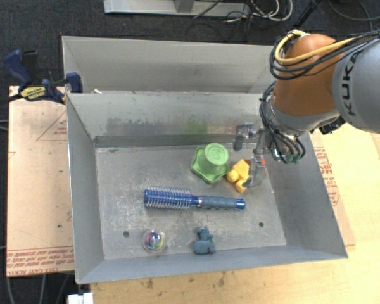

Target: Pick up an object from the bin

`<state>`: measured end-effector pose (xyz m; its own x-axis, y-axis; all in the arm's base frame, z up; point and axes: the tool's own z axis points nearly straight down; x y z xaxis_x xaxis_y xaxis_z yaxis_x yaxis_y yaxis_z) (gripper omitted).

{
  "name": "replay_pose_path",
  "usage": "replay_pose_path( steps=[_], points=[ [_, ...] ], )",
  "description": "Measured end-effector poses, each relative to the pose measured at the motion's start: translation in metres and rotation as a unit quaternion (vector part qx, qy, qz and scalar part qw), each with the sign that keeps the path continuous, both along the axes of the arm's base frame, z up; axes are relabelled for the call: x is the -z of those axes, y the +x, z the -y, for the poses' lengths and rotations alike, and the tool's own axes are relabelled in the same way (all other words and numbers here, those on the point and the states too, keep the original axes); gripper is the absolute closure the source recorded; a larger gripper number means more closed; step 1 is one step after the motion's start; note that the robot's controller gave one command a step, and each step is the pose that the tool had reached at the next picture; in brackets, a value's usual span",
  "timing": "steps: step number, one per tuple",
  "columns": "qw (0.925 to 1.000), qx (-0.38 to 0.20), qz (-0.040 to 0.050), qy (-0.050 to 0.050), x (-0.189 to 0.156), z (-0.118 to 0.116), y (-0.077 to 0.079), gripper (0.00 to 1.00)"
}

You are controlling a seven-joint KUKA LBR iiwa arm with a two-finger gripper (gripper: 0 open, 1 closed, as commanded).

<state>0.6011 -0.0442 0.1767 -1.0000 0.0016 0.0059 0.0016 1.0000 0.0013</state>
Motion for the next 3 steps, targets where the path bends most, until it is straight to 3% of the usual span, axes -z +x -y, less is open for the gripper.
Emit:
replay_pose_path(
  steps=[1,2,3],
  points=[
    [0.9955,-0.095,0.0008,0.001,0.110,-0.079,-0.031,0.00],
    [0.9995,-0.030,0.0048,0.001,0.076,-0.092,-0.039,0.00],
    [1.0000,0.005,0.0038,0.000,0.073,-0.093,-0.037,0.00]
  ],
)
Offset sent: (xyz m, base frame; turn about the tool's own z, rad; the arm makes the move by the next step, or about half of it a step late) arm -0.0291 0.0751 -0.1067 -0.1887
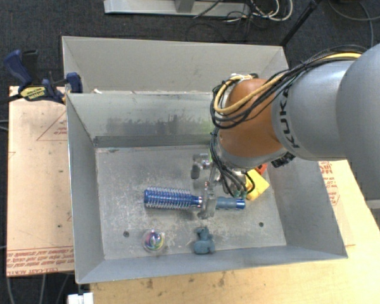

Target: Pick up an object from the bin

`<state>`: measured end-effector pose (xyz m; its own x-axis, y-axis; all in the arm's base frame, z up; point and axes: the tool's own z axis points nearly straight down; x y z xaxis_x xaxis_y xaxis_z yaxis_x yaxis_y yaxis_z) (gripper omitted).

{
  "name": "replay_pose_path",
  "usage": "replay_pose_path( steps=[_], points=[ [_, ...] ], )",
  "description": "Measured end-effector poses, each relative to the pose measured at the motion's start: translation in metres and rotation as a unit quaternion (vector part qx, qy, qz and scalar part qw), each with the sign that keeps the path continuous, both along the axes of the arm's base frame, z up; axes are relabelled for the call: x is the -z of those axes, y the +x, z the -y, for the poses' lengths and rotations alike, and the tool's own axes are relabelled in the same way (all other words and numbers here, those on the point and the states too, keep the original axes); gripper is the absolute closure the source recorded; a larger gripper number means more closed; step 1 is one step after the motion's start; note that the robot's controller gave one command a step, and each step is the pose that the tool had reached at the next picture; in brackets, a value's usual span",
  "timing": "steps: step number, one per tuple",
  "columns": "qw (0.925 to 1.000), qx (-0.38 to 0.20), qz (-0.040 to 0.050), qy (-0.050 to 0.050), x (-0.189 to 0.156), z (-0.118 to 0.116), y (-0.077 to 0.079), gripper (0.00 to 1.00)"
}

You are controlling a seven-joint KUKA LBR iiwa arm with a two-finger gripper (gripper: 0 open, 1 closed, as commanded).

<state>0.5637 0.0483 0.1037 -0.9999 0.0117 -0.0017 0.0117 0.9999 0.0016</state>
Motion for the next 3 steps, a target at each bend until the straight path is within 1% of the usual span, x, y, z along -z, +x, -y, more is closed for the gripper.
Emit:
replay_pose_path(
  steps=[1,2,3],
  points=[
    [0.9992,0.039,-0.0016,0.000,0.0353,0.0033,0.0011,0.00],
    [0.9993,0.038,-0.0005,0.000,0.0350,0.0029,0.0016,0.00],
    [0.9993,0.038,0.0001,0.000,0.0343,0.0028,0.0021,1.00]
  ],
)
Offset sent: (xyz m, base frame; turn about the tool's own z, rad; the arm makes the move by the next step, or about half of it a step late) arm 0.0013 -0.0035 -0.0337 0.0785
